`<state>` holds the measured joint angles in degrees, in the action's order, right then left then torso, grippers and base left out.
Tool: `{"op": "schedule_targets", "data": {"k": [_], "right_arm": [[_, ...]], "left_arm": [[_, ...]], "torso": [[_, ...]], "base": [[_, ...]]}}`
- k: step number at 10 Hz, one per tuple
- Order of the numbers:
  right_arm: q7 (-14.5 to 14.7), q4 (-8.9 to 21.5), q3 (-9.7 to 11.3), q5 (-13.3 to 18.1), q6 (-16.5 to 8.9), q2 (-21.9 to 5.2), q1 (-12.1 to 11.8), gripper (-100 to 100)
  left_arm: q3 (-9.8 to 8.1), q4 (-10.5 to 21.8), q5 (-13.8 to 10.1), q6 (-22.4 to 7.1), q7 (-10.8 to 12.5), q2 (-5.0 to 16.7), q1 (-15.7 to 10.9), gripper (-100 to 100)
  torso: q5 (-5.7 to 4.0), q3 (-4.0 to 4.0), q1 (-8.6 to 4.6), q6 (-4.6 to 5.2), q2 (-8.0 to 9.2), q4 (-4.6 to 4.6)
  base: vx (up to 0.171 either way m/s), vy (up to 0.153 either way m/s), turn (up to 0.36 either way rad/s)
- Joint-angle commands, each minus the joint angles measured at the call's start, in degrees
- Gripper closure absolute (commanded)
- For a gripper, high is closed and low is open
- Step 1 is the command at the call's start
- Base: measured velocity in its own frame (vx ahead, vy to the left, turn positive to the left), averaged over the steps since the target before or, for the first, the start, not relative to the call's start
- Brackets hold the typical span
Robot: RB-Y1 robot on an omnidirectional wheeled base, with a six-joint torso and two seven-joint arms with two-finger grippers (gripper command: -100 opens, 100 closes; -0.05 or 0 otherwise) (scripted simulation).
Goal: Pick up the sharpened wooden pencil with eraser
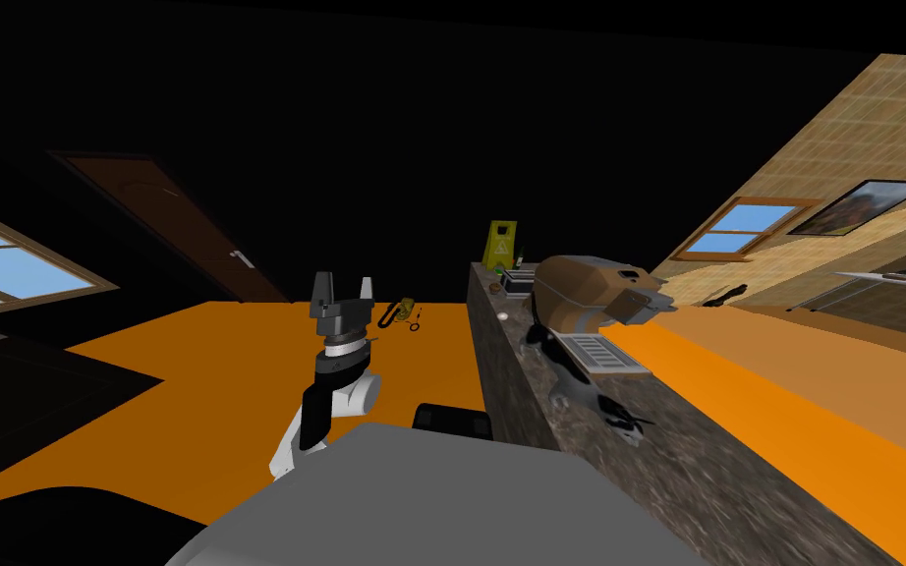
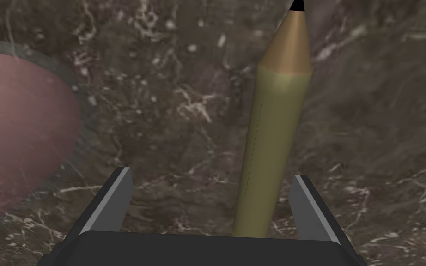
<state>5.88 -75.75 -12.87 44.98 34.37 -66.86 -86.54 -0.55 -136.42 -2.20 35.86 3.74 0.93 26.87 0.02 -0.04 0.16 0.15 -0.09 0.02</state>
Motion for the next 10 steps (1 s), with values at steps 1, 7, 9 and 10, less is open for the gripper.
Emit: {"op": "schedule_targets", "data": {"k": [1,7,9,10], "right_arm": [[1.61,2.86,0.0,0.19,1.85,0.67,1.45,-100],[7.04,12.96,0.33,1.2,7.34,3.66,7.14,-100],[9.76,16.05,0.49,1.71,10.08,5.15,9.9,-100],[9.76,17.74,0.49,1.71,10.08,5.15,9.98,-100]], "left_arm": [[0.0,0.0,0.0,0.0,0.0,0.0,0.0,0],[0.0,0.0,0.0,0.0,0.0,0.0,0.0,0],[0.0,0.0,0.0,0.0,0.0,0.0,0.0,0],[0.0,0.0,0.0,0.0,0.0,0.0,0.0,0]], "torso": [[0.0,0.0,0.0,0.0,0.0,0.0],[0.01,-0.02,0.01,0.0,-0.03,-0.02],[0.03,-0.02,-0.01,0.0,0.0,-0.02],[0.01,-0.02,0.01,0.0,-0.02,-0.01]], "base": [[0.048,0.013,-0.002],[0.039,0.012,-0.001],[0.033,0.011,0.0],[0.048,0.016,-0.002]]}}
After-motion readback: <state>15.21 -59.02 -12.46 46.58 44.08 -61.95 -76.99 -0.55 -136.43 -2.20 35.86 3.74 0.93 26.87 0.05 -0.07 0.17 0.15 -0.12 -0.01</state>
